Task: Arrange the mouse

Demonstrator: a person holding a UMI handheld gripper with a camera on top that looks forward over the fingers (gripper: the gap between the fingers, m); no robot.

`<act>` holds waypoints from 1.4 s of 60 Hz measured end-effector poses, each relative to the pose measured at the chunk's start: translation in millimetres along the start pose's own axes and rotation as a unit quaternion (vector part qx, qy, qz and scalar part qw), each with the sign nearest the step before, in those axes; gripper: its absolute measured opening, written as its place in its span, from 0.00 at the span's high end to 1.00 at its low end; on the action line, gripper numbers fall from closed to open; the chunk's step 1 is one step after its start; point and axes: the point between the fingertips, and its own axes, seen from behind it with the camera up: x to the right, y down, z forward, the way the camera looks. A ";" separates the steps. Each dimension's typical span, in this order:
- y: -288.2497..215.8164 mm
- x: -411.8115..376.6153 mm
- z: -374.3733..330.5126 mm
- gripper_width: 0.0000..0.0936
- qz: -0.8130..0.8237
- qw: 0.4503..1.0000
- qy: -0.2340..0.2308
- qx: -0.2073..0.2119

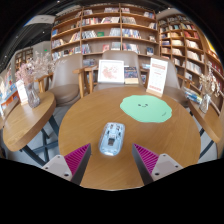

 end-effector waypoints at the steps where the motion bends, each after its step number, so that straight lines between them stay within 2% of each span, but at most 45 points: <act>1: -1.0 -0.1 3.1 0.09 0.001 1.000 0.001 -0.001; 13: -8.3 -2.9 35.1 0.09 0.010 1.000 0.005 -0.015; 27: -20.0 -0.6 50.0 0.10 0.009 1.000 0.016 -0.006; 29: -21.0 -0.7 51.1 0.15 0.009 1.000 0.017 -0.005; 31: -22.5 0.0 53.3 0.25 0.009 1.000 0.017 -0.003; 32: -23.0 1.9 53.7 0.34 0.009 1.000 0.018 -0.002; 33: -23.7 3.2 54.5 0.48 0.008 1.000 0.019 -0.001; 37: -23.7 -1.3 55.1 0.52 0.011 1.000 0.006 -0.007; 44: -37.2 0.2 45.9 0.54 0.013 1.000 -0.016 -0.007; 54: -116.3 32.9 17.9 0.54 0.014 0.998 -0.027 0.051; 64: -189.3 106.8 36.8 0.54 -0.001 0.996 0.009 0.093; 70: -194.6 136.7 84.7 0.54 -0.002 0.997 0.024 0.073; 79: -163.2 156.3 146.9 0.54 -0.010 0.999 0.015 0.027; 84: -147.7 160.4 165.4 0.54 -0.007 1.000 0.011 0.018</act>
